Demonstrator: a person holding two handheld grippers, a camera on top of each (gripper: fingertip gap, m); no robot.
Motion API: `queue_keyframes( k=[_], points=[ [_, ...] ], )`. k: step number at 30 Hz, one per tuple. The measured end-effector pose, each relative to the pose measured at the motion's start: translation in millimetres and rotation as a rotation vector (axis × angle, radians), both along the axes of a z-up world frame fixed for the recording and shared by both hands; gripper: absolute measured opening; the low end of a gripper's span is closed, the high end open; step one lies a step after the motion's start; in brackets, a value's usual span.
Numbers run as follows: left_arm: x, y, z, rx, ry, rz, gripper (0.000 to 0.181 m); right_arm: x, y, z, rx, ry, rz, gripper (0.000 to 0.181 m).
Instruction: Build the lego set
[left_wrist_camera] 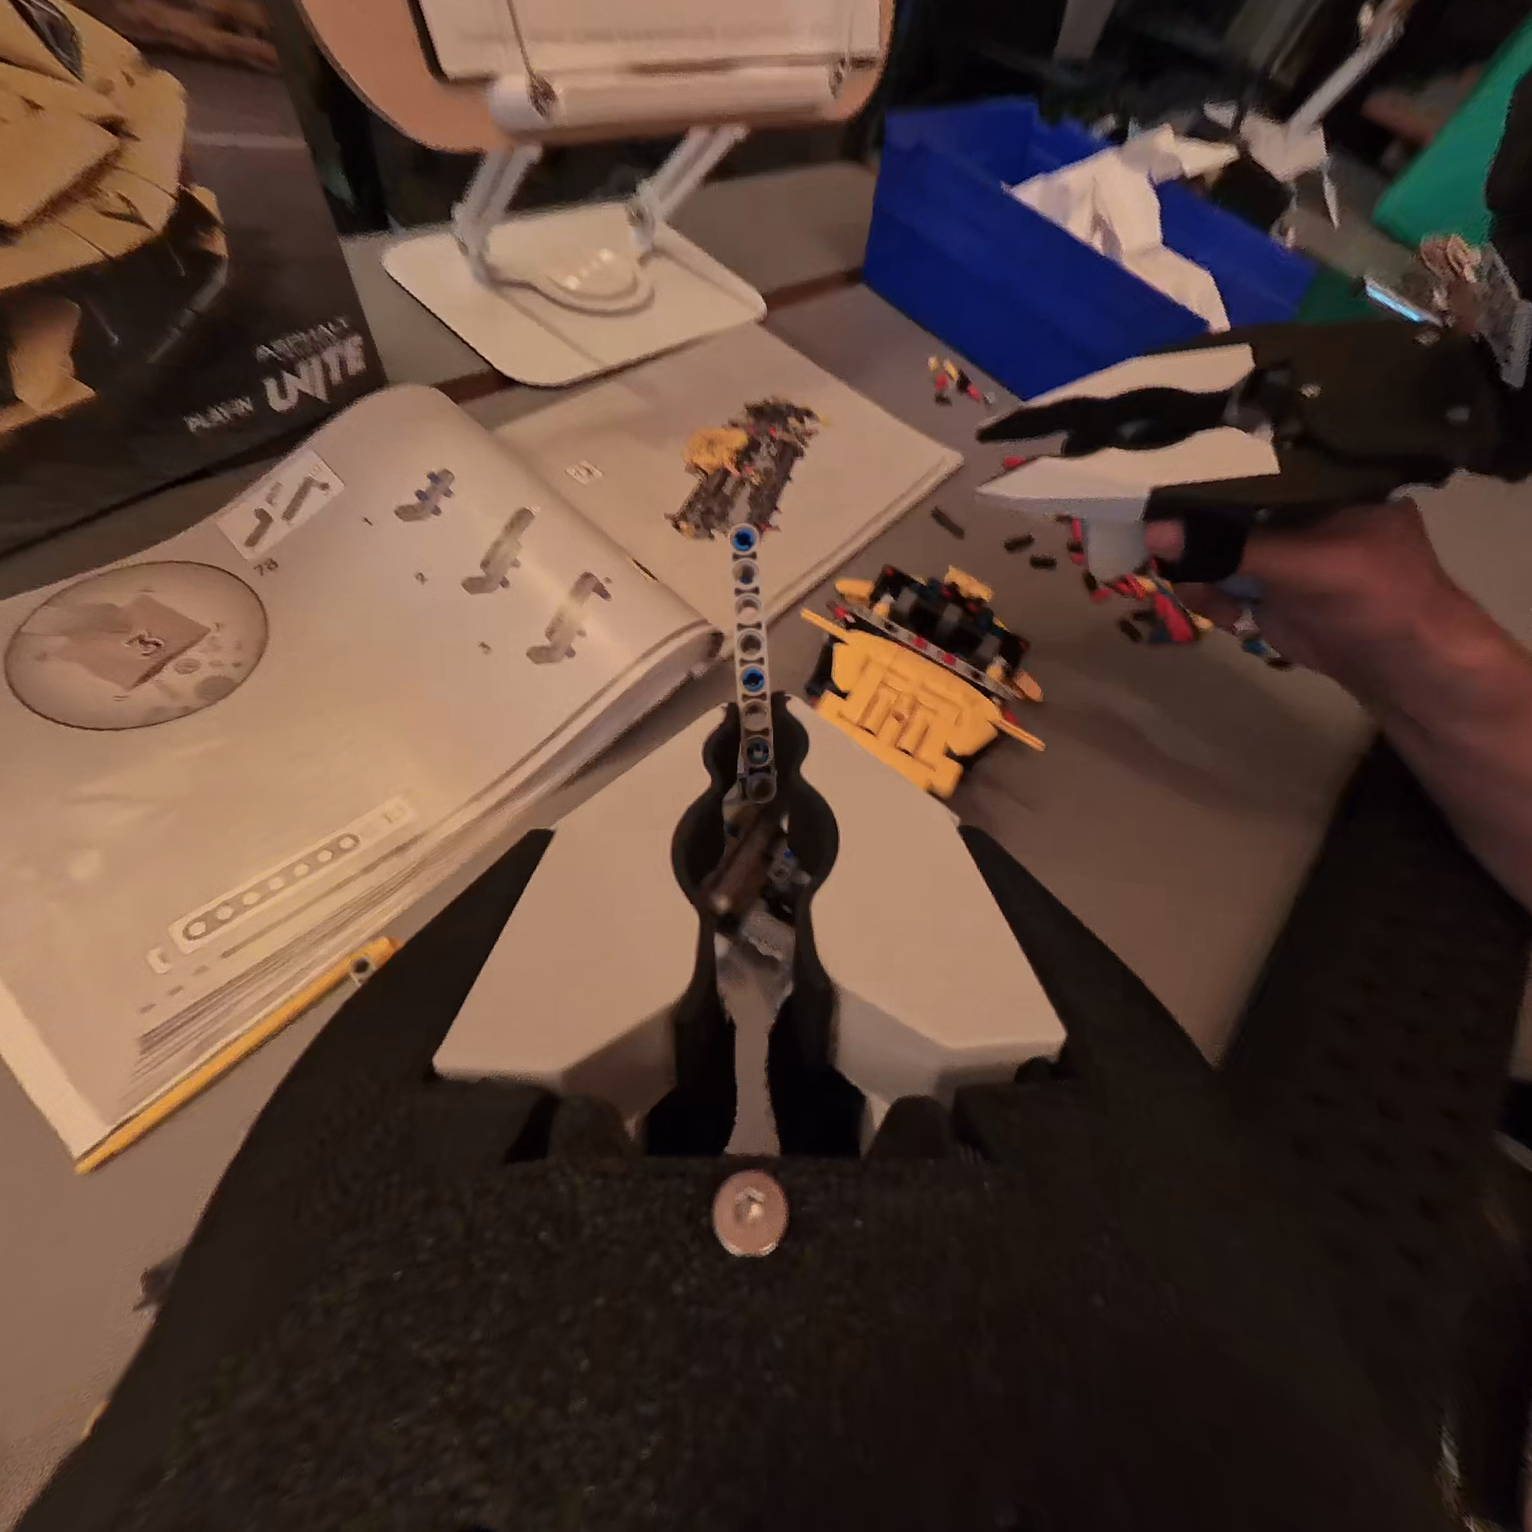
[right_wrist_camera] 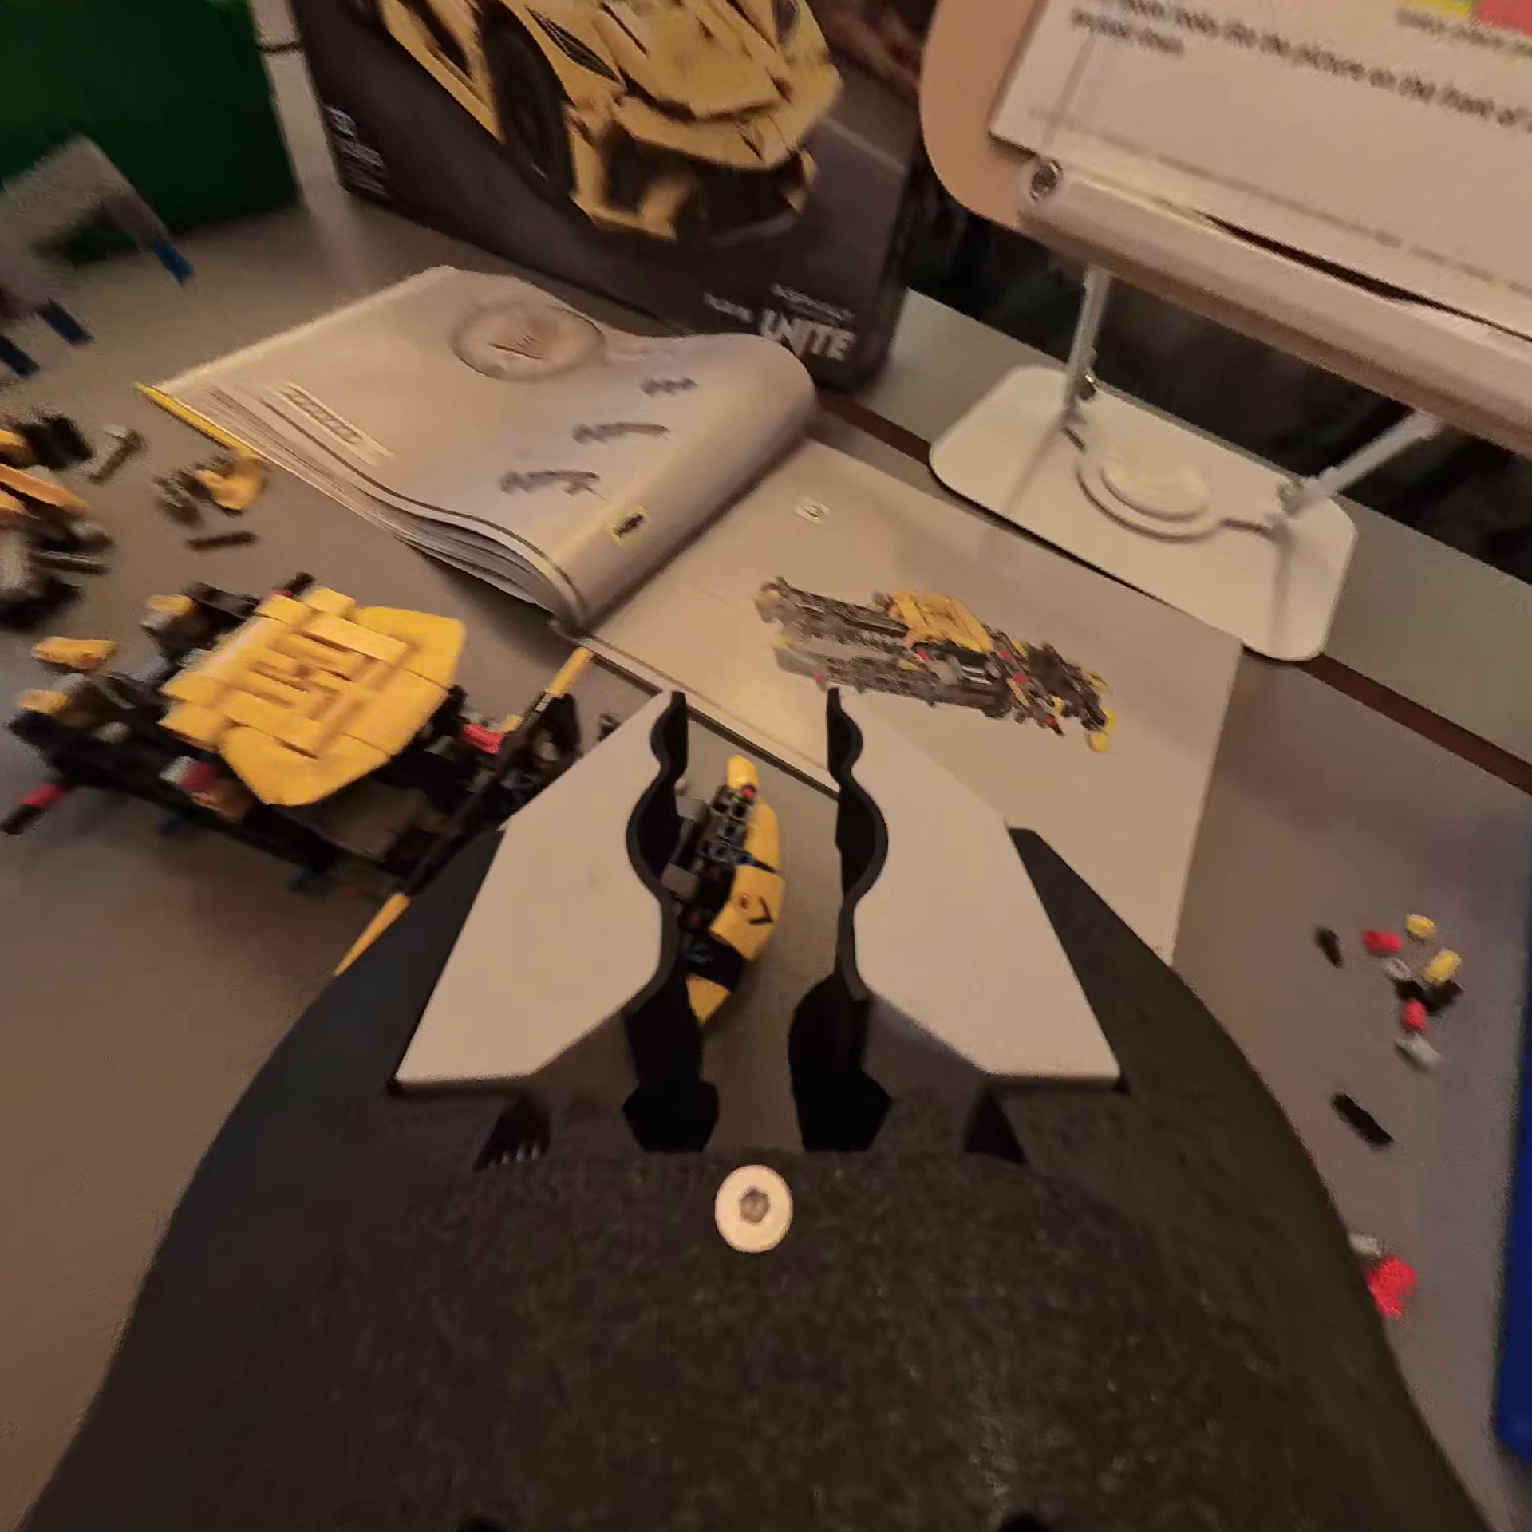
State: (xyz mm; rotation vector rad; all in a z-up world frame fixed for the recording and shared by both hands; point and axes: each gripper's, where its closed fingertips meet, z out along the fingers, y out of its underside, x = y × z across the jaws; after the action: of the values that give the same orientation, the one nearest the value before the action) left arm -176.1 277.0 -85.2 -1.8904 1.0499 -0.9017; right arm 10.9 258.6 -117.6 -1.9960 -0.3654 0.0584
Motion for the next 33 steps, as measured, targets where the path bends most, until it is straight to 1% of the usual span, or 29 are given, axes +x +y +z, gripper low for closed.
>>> queue_keyframes(
  k=[2,5,8,14,17,28,33],
  points=[
    [1,10,-3,0.066,-0.049,0.026,0.006,12,3,-5,-0.012,0.006,-0.041,0.032],
    [0,8,-8,0.093,-0.086,0.005,0.006,23,5,-15,-0.049,0.042,-0.075,0.035],
    [1,8,-10,0.12,-0.14,-0.005,0.006,41,10,-21,-0.041,0.023,-0.12,0.035],
    [4,17,-25,0.178,-0.108,0.002,0.007,59,12,-32,-0.071,0.074,-0.164,0.034],
    [3,21,-31,0.167,-0.087,0.012,0.007,63,11,-38,-0.095,0.084,-0.172,0.034],
    [-2,25,-21,0.176,-0.153,0.034,0.007,54,13,-51,-0.133,0.098,-0.134,0.034],
    [-3,28,-27,0.168,-0.138,0.042,0.007,57,13,-52,-0.134,0.111,-0.139,0.034]
  ],
)
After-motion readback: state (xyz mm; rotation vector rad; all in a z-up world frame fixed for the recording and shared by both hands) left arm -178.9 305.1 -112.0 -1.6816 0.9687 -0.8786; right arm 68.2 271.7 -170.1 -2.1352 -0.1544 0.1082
